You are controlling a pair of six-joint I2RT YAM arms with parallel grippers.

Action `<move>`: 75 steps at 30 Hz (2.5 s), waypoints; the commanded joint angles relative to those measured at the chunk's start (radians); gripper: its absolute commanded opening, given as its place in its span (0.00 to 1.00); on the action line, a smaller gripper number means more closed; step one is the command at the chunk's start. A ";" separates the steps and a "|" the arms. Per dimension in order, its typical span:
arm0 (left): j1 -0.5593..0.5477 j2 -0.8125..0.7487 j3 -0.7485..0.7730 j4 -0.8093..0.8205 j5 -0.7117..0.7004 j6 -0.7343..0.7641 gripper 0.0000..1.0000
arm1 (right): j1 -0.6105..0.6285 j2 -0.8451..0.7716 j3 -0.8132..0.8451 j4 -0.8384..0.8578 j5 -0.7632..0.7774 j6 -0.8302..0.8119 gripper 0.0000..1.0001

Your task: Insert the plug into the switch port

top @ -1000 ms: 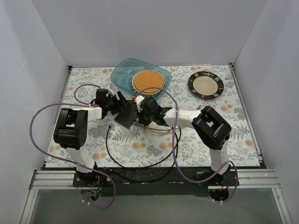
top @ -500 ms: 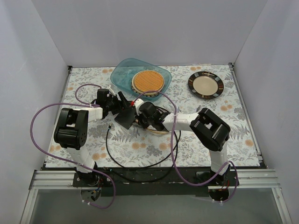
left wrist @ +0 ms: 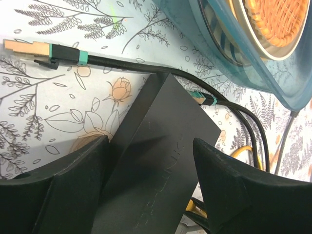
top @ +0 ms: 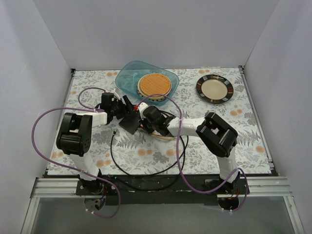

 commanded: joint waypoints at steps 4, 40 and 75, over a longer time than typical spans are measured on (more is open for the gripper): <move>-0.067 0.022 -0.032 -0.160 0.108 -0.021 0.68 | 0.006 0.053 0.164 0.206 -0.013 -0.014 0.01; -0.041 -0.426 -0.021 -0.381 -0.347 -0.026 0.98 | 0.014 -0.431 -0.212 0.031 0.127 0.040 0.84; -0.041 -0.267 0.085 -0.877 -0.470 0.141 0.52 | 0.120 -0.539 -0.273 -0.063 0.160 0.144 0.88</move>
